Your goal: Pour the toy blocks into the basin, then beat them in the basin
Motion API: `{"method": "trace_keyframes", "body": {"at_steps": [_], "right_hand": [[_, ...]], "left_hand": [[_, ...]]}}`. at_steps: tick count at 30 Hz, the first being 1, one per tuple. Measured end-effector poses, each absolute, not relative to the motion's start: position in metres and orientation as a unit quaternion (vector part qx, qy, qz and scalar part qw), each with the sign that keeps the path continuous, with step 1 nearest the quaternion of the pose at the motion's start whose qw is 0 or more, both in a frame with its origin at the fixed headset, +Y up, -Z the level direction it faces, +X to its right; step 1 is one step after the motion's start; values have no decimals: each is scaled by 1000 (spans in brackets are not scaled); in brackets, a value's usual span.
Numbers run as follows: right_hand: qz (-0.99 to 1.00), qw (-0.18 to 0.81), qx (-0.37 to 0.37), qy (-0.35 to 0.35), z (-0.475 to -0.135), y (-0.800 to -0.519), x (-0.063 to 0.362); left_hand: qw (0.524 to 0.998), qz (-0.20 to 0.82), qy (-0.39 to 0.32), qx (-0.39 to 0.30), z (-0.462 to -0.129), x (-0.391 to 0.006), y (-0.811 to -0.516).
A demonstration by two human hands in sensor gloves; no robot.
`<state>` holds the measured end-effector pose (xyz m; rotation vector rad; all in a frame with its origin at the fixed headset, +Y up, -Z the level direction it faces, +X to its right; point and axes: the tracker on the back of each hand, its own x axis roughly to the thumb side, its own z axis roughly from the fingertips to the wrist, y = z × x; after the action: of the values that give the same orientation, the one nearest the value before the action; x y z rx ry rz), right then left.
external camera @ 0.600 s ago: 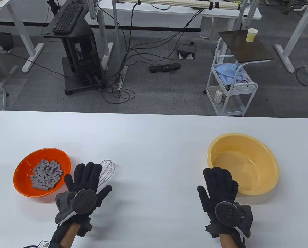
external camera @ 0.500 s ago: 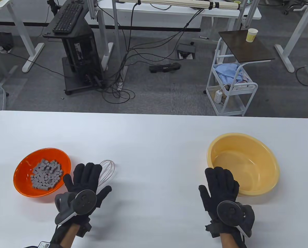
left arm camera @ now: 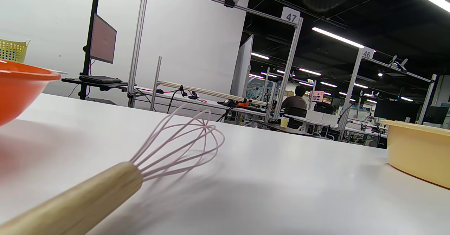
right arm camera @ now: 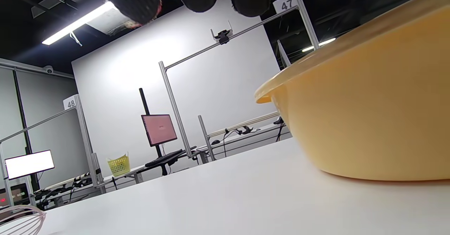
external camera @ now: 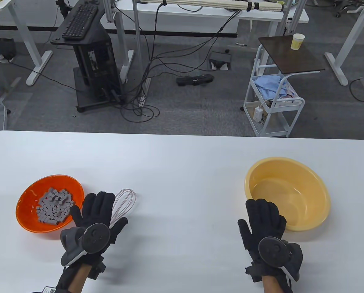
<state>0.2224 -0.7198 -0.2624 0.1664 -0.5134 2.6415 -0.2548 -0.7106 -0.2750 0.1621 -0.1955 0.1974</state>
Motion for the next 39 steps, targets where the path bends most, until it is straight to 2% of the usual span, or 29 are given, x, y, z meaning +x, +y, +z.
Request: {"method": "trace_keyframes", "body": {"at_steps": [7, 12, 23, 31, 35, 39], "right_hand": [[946, 232, -15, -226, -257, -713, 255], [936, 237, -99, -240, -251, -714, 282], [933, 224, -155, -235, -250, -723, 295], [921, 229, -258, -179, -254, -746, 311], [904, 292, -287, -122, -256, -756, 318], [872, 353, -314, -127, -254, -756, 322]], "left_hand": [[986, 100, -105, 81, -274, -251, -709], [987, 94, -105, 79, -273, -251, -709], [989, 103, -77, 78, -275, -263, -706], [989, 97, -79, 75, -276, -262, -706], [989, 96, -81, 73, -276, -261, -707], [989, 99, -80, 75, -276, -262, -707]]}}
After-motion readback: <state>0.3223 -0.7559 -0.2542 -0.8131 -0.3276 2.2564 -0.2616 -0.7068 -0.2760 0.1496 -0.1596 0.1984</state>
